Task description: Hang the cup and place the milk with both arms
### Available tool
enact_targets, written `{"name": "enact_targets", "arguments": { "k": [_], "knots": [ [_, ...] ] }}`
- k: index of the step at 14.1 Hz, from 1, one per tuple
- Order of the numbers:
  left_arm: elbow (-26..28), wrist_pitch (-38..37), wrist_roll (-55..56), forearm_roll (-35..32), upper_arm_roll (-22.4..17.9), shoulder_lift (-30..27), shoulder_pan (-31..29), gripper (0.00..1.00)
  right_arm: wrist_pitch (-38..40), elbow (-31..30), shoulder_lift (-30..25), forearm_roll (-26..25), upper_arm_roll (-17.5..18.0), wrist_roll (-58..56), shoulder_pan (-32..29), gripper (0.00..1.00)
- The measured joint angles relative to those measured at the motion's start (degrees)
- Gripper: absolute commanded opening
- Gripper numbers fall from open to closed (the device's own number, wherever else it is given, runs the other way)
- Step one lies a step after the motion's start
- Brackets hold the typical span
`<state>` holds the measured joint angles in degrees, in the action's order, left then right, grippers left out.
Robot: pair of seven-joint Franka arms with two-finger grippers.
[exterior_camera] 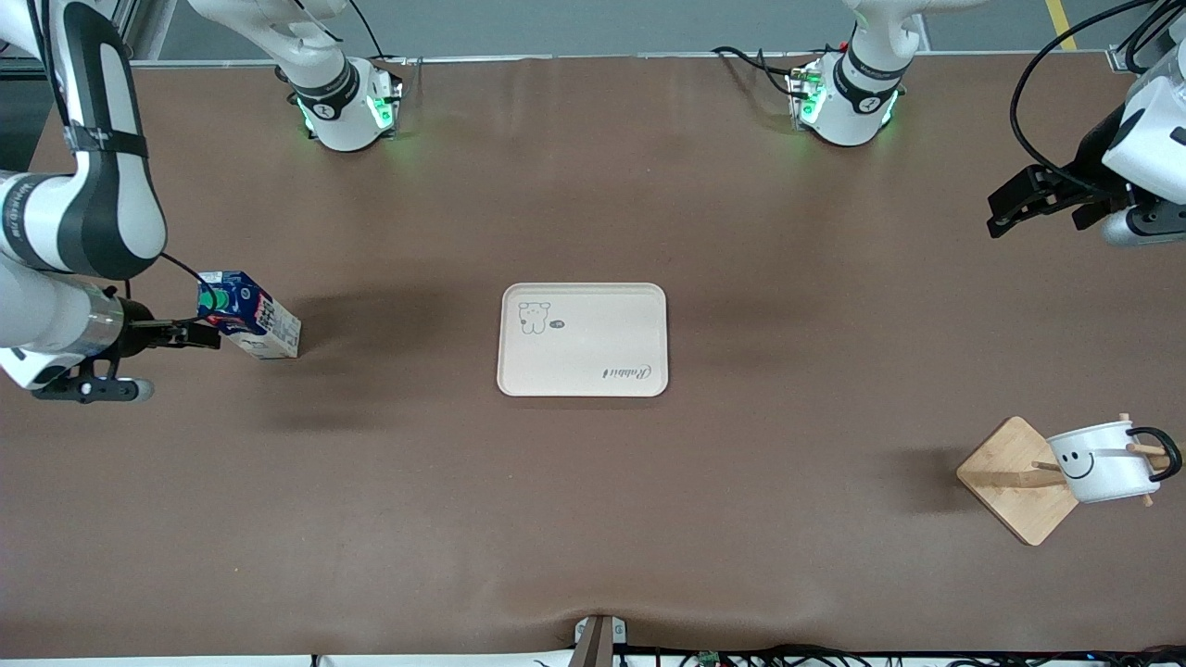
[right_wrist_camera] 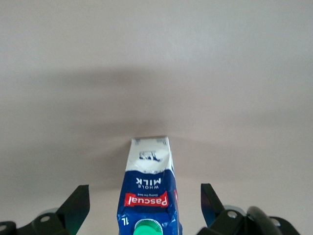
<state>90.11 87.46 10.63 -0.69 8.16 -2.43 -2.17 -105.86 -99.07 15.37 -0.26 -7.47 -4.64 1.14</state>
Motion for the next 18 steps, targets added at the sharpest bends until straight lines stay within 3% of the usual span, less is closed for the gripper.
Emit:
{"name": "enact_targets", "arguments": {
  "k": [3,10,14,18],
  "knots": [
    [0.0,-0.3,0.0,0.0,0.0,-0.3,0.0,1.0,0.7,3.9,0.0,3.5,0.5,0.0,0.0,1.0],
    [0.0,-0.5,0.0,0.0,0.0,-0.6,0.0,1.0,11.8,16.8,-0.1,3.9,1.2,0.0,1.2,1.0],
    [0.0,-0.6,0.0,0.0,0.0,-0.6,0.0,1.0,15.6,18.4,-2.8,3.9,1.2,0.0,1.9,1.0],
    [0.0,-0.6,0.0,0.0,0.0,-0.6,0.0,1.0,18.8,16.3,-10.2,3.7,1.2,0.0,3.1,1.0]
  ]
}}
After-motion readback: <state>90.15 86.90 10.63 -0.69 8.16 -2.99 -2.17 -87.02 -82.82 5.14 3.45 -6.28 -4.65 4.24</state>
